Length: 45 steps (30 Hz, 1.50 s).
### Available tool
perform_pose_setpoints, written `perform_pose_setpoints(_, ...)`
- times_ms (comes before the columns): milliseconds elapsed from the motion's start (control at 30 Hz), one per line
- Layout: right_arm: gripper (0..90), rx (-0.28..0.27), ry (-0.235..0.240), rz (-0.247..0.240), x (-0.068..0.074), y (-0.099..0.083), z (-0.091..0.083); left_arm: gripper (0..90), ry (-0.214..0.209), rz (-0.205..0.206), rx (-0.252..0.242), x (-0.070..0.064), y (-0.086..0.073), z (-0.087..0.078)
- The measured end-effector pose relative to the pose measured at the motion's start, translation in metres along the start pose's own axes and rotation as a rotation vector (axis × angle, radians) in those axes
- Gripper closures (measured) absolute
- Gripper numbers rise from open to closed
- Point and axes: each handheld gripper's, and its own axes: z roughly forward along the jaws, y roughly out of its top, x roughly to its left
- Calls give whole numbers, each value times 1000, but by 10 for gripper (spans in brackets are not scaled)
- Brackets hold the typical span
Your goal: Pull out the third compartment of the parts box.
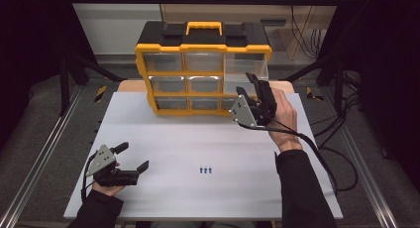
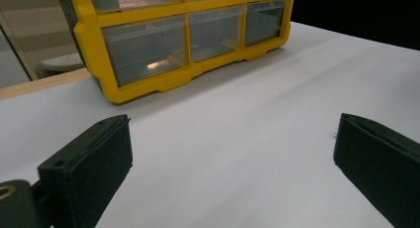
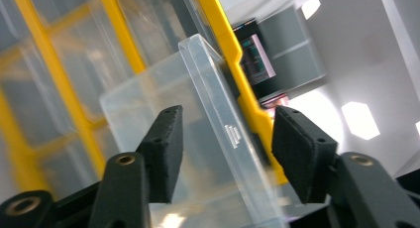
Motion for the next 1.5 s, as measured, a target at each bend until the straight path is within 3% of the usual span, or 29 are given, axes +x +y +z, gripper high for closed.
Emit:
perform_pose_setpoints(267, 163, 4, 89, 365, -6, -2, -4, 12, -1, -2, -1, 0, 0, 0)
perform_pose_setpoints(367, 98, -3, 137, 512, -7, -3, -7, 12, -2, -3, -2, 0, 0, 0)
perform_pose_setpoints(600, 54, -57, 184, 726, -8, -9, -23, 11, -3, -5, -2, 0, 0, 0)
perform_pose_setpoints(833, 58, -75, 209, 827, -9, -23, -35, 10, -5, -7, -2, 0, 0, 0)
perform_pose_setpoints(967, 52, -89, 248, 904, -6, -34, -42, 10, -6, -8, -1, 0, 0, 0)
perform_pose_setpoints(1500, 51, -49, 350, 986, 29, -61, -57, 9, -9, -13, 0, 1, 0, 0)
